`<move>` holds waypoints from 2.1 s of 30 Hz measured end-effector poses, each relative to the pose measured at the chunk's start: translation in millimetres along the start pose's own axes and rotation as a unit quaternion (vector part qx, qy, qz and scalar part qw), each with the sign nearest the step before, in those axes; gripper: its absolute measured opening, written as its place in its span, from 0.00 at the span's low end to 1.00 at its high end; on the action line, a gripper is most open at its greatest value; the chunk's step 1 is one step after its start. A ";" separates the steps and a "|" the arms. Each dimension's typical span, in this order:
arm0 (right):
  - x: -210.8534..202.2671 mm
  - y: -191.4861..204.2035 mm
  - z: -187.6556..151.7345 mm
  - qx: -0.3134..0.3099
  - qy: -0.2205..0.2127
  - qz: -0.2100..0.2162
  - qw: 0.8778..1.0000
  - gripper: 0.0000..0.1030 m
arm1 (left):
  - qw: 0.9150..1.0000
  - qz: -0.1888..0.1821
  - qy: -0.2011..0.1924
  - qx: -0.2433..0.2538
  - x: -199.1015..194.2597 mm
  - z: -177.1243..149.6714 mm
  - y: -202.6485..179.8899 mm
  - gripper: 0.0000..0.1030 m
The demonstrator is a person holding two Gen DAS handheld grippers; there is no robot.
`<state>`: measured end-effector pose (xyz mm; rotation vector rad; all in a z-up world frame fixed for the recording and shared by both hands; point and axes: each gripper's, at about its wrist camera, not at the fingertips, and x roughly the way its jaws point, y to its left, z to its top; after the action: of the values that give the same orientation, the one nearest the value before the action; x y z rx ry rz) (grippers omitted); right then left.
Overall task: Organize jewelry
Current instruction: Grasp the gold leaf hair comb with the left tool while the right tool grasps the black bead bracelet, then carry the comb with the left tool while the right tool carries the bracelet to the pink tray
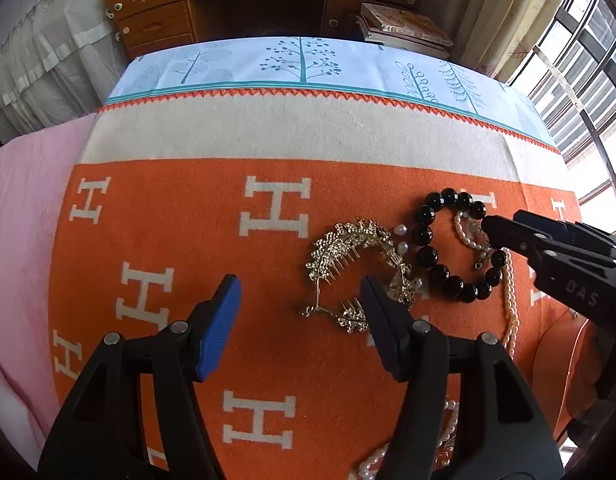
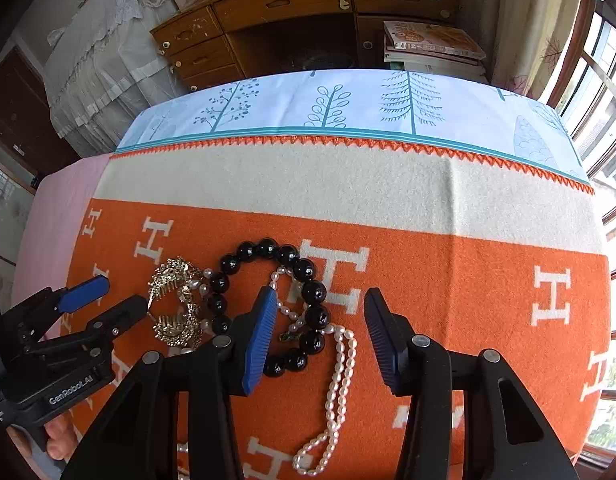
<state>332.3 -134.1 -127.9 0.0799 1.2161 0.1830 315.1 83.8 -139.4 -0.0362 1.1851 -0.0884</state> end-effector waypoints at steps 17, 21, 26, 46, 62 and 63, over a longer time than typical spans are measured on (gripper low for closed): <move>-26.7 -7.7 -19.9 0.031 -0.033 0.033 0.998 0.15 | 0.997 -0.029 0.014 -0.066 0.6 8.7 -38.2 0.34; -54.8 -13.8 -32.9 0.028 -0.056 0.055 0.997 0.15 | 0.997 -0.006 0.020 -0.071 7.9 10.4 -52.6 0.28; -104.0 -16.7 -64.1 0.008 -0.092 0.058 0.994 0.14 | 0.996 0.013 0.033 -0.086 22.7 9.3 -56.4 0.18; -223.2 -3.3 -167.6 -0.064 -0.216 -0.019 0.974 0.15 | 0.997 0.069 -0.027 -0.010 -27.3 -13.3 -80.8 0.06; -278.0 -12.0 -225.7 -0.063 -0.272 -0.062 0.958 0.14 | 0.989 -0.011 -0.112 0.100 -152.0 -61.7 -169.0 0.06; -281.5 -13.5 -230.5 -0.062 -0.275 -0.065 0.957 0.14 | 0.987 -0.016 -0.115 0.109 -158.0 -65.9 -177.6 0.06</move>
<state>23.3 -207.4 50.3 -0.0572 0.6494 0.1110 186.2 -78.0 -5.0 0.1239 0.9381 -0.2366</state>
